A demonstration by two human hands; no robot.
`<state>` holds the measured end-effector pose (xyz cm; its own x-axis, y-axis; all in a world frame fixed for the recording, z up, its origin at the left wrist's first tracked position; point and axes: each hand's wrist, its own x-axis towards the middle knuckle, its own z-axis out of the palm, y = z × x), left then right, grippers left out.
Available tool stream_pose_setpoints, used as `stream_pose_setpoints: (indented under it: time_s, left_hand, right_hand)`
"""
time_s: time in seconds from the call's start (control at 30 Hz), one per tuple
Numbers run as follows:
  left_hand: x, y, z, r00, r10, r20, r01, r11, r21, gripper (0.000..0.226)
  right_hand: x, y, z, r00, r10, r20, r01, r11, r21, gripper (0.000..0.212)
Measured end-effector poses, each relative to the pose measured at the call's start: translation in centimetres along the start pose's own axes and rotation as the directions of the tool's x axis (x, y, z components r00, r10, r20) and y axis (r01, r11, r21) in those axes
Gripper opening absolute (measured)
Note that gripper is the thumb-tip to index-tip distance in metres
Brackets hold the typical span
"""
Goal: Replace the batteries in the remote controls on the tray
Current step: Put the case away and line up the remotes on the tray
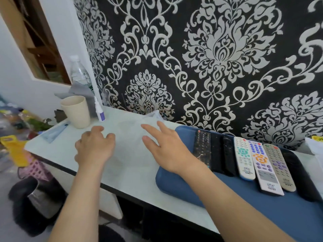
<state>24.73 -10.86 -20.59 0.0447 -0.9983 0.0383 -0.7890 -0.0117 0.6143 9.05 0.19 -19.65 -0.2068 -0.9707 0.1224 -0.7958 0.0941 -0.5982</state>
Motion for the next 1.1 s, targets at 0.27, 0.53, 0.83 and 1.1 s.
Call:
stream_pose_setpoints:
  time_s: [0.27, 0.53, 0.83, 1.1]
  left_hand:
    - [1.1, -2.1, -0.5, 0.994, 0.033, -0.107, -0.054, 0.978, -0.202, 0.052]
    - [-3.4, 2.5, 0.7, 0.856, 0.497, 0.141, -0.332, 0.738, -0.588, 0.051]
    - [-4.0, 3.1, 3.6, 0.789, 0.531, 0.31, -0.575, 0.816, 0.066, 0.047]
    - [-4.2, 2.3, 4.3, 0.789, 0.557, 0.26, -0.583, 0.812, 0.031, 0.052]
  right_hand:
    - [-0.7, 0.8, 1.6, 0.976, 0.202, -0.078, -0.193, 0.975, 0.112, 0.043]
    - [-0.9, 0.7, 2.0, 0.957, 0.278, -0.086, -0.233, 0.908, 0.347, 0.078]
    - [-0.5, 1.7, 1.8, 0.994, 0.018, -0.111, -0.054, 0.942, -0.331, 0.043]
    - [0.0, 1.7, 0.5, 0.995, 0.062, 0.083, -0.043, 0.976, -0.213, 0.044]
